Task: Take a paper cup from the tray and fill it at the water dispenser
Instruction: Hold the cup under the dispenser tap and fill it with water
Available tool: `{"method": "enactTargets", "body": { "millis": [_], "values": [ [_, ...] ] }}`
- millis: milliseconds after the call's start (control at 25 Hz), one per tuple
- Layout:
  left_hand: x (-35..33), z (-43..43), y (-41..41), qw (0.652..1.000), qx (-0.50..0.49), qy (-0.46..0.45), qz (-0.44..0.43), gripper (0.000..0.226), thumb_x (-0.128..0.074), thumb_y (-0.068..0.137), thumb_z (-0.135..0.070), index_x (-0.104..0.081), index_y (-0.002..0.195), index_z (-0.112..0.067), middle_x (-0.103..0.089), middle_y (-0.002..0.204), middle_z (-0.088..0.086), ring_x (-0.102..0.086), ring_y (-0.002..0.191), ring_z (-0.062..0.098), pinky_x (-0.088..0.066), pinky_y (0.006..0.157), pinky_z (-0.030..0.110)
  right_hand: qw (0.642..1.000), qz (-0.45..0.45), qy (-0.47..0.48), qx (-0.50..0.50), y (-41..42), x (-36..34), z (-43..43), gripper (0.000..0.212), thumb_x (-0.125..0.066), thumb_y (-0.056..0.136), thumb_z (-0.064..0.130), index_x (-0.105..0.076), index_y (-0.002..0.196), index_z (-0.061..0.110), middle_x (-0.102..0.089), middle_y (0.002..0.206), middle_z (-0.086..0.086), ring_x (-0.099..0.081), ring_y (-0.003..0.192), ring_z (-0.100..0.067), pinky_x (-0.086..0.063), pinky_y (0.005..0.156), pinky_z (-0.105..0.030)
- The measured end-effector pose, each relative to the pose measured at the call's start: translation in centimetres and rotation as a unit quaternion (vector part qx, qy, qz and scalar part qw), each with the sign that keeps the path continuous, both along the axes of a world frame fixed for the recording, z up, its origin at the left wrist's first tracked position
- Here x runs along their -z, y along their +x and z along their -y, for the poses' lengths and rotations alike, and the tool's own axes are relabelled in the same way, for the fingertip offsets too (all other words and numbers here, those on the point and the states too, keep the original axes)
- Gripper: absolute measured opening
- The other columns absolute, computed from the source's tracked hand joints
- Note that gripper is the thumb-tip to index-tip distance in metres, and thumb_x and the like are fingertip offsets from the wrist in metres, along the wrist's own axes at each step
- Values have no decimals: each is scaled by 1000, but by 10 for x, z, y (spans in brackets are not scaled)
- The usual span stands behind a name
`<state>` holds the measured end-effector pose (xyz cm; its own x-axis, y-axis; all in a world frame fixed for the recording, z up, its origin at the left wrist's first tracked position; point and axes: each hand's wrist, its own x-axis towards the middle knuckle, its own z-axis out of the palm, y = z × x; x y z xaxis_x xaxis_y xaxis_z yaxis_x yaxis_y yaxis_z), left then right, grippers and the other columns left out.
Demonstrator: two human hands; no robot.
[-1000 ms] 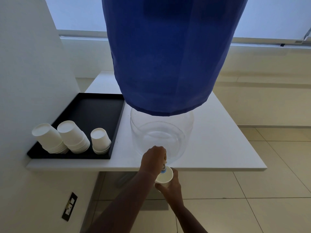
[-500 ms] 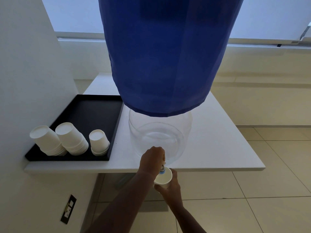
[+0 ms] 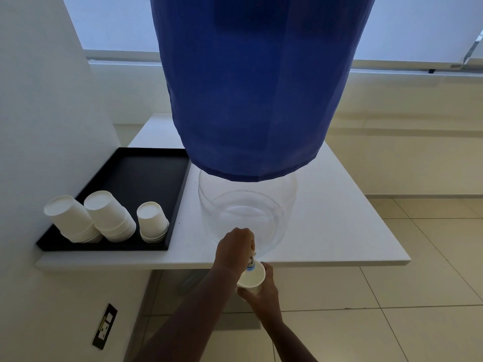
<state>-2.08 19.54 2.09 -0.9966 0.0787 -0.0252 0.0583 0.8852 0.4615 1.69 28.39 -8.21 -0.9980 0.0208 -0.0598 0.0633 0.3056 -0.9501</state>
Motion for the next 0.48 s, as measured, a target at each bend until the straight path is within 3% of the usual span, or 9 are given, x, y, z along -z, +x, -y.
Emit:
{"method": "enactTargets", "body": {
  "millis": [240,480],
  "values": [
    [2,1,-1,1000,1,-6,0,12,-58,88,-4,-67,94,1,-72,103,18,-69,92,28,-57,88,35,1000,-1,-3,6,2,1,-1,60,-79,63,5,-39,105,20,-60,106,-13,-59,94,-22,-52,82,-32],
    [2,0,0,1000,-2,-1,-2,12,-60,88,-7,-67,94,1,-72,104,16,-69,93,26,-57,87,31,1000,-13,4,5,0,3,-1,60,-80,63,8,-37,102,24,-59,104,-10,-58,92,-18,-50,78,-24]
  ]
}}
